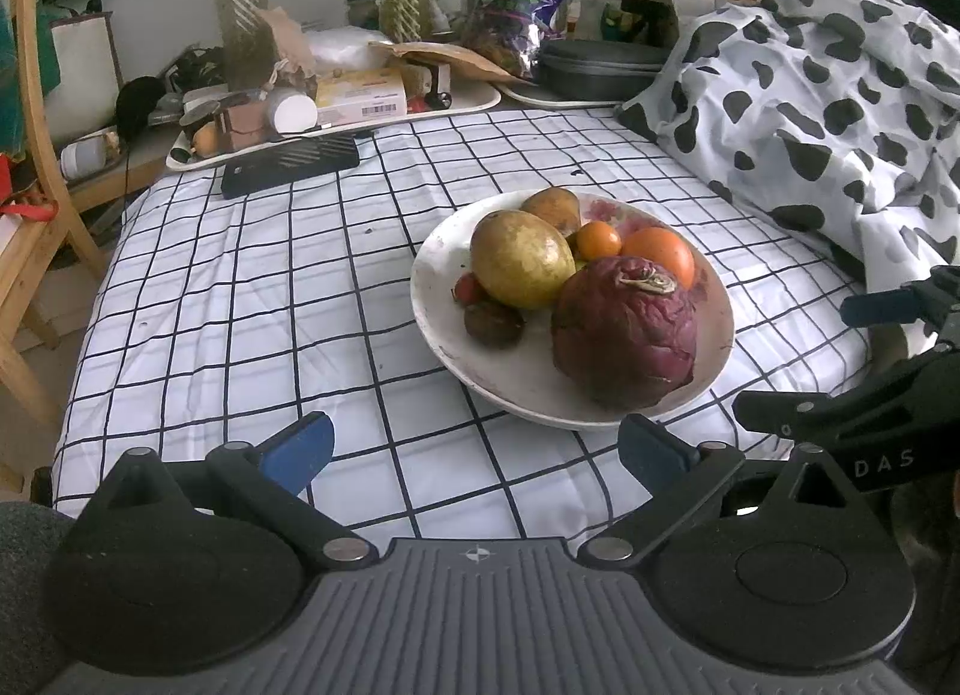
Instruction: Organize fruits
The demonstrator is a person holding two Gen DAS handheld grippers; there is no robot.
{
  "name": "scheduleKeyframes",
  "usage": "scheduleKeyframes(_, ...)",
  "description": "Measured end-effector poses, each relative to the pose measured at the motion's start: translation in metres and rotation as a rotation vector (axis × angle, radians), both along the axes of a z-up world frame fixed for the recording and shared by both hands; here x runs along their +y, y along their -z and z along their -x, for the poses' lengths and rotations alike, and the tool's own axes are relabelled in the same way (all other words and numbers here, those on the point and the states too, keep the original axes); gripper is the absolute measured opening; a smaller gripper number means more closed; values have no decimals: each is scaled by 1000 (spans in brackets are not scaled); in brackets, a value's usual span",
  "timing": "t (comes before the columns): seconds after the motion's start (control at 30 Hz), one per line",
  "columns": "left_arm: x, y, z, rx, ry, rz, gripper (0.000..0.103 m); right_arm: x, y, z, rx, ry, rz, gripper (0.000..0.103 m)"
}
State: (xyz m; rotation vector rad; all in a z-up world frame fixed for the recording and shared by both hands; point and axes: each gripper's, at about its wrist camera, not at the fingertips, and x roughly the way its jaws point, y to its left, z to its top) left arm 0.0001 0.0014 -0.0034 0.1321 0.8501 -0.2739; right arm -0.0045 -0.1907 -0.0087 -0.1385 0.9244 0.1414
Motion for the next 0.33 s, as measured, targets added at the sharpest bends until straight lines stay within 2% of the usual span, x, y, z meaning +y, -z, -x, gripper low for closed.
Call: scheduleKeyframes(0.33,1,-2,1,-8,0,8,103,1,1,0,1,-3,4,103)
